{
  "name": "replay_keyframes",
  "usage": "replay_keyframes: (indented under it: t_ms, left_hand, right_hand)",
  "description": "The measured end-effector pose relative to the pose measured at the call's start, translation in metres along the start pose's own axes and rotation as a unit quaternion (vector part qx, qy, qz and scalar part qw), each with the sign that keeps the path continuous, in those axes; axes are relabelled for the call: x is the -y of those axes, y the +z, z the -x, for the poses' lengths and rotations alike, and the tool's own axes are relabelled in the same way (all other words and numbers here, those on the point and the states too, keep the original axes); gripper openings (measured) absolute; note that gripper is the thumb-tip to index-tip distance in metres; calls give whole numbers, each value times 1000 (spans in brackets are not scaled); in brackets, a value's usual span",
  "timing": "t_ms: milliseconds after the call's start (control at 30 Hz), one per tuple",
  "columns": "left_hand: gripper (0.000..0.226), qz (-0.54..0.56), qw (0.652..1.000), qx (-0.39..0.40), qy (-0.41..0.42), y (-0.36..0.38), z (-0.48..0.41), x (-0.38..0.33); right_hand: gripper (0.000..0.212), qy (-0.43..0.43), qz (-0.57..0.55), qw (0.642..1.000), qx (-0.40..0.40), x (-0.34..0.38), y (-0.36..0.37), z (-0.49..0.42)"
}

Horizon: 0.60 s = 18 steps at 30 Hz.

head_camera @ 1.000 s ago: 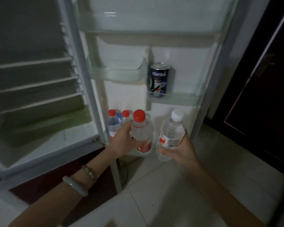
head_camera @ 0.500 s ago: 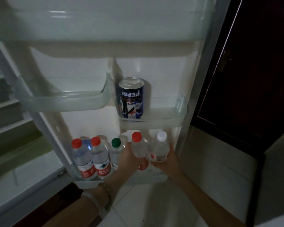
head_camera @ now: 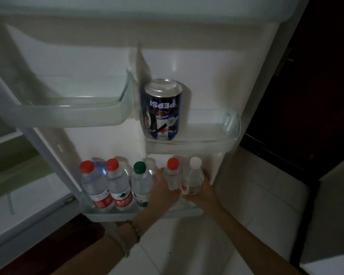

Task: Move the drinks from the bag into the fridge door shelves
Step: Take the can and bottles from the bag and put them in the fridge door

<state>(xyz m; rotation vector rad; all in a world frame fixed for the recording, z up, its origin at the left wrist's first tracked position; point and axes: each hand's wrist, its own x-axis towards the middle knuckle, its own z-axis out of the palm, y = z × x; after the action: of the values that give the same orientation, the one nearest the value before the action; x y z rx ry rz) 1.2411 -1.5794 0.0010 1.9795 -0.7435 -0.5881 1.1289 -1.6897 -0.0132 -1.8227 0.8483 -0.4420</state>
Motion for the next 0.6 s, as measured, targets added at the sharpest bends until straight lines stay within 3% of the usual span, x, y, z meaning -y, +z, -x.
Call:
replay_keyframes:
  t_ms: [167,233,333,400,500,600]
  left_hand:
    - [71,17,1000,10,6,-4,9,-4]
    - [61,22,1000,13,-4,-7,18,1]
    - [32,50,997,35,51,-8,48,4]
    - [40,7,995,53,84,-5,70,7]
    - [52,-120,979,5,165,5,82,21]
    - [69,-250,948,43,192,20,77,29]
  right_hand:
    - [78,11,38,996,78,8,-17,12]
    - [74,-6,23,997,72,6,-20,19]
    - [73,-21,0,999,30,2,-29,32]
    - [68,-19,5,999,25,5,-38,44]
    - [53,-33,10,999,19,12,-50,60]
    - [49,-39,28,999,10,16,-59,79]
